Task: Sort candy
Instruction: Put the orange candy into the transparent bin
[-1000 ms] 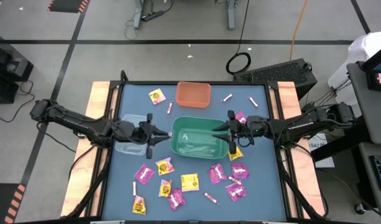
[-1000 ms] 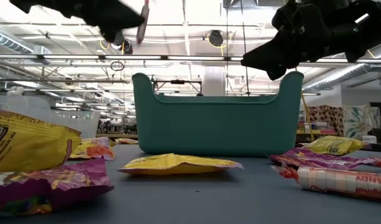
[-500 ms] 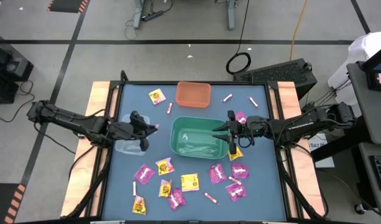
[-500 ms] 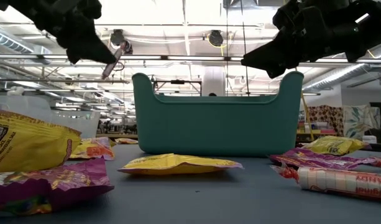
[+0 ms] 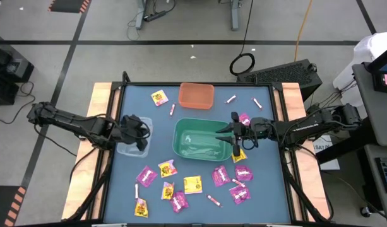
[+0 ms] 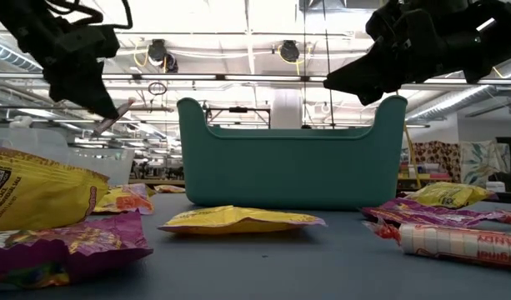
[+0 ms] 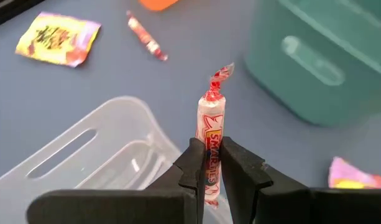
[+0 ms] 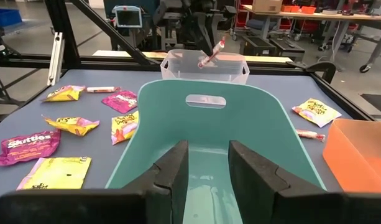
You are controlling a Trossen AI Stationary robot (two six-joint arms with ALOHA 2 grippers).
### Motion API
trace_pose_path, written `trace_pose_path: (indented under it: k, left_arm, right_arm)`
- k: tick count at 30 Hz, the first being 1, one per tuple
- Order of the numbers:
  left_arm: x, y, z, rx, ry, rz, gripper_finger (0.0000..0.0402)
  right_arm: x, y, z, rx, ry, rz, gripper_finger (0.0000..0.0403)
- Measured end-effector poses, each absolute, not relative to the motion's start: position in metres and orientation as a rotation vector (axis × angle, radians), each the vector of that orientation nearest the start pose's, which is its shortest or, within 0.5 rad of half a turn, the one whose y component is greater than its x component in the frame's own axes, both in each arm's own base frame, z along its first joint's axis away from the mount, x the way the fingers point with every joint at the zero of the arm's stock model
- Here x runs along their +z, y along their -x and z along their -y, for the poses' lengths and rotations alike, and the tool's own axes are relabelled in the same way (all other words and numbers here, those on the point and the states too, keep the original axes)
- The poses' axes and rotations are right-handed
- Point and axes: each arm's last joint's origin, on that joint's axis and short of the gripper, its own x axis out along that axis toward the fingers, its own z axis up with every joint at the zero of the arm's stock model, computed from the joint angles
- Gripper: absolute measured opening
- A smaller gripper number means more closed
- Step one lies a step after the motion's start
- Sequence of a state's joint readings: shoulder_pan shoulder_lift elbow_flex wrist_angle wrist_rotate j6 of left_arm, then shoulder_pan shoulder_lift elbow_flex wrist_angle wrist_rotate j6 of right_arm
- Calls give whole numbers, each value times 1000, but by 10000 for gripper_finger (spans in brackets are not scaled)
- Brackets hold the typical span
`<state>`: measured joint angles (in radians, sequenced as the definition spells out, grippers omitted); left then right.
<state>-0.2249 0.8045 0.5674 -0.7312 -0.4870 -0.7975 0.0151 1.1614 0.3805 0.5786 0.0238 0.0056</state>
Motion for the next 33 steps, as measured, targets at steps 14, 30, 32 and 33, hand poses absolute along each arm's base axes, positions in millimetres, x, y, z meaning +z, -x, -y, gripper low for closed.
trace_pose_path:
  k: [14, 30, 32, 33]
  left_arm:
    - [201, -131, 16, 715, 459, -870, 49]
    - [192, -138, 19, 751, 511, -923, 49]
    - [190, -140, 19, 756, 507, -936, 49]
    - [189, -141, 20, 757, 505, -946, 49]
  right_arm:
    - [196, -226, -3, -10, -10, -203, 105]
    - [193, -225, -3, -11, -17, -238, 105]
    - [194, -225, -3, -11, -14, -227, 105]
    - [195, -225, -3, -11, -12, -222, 105]
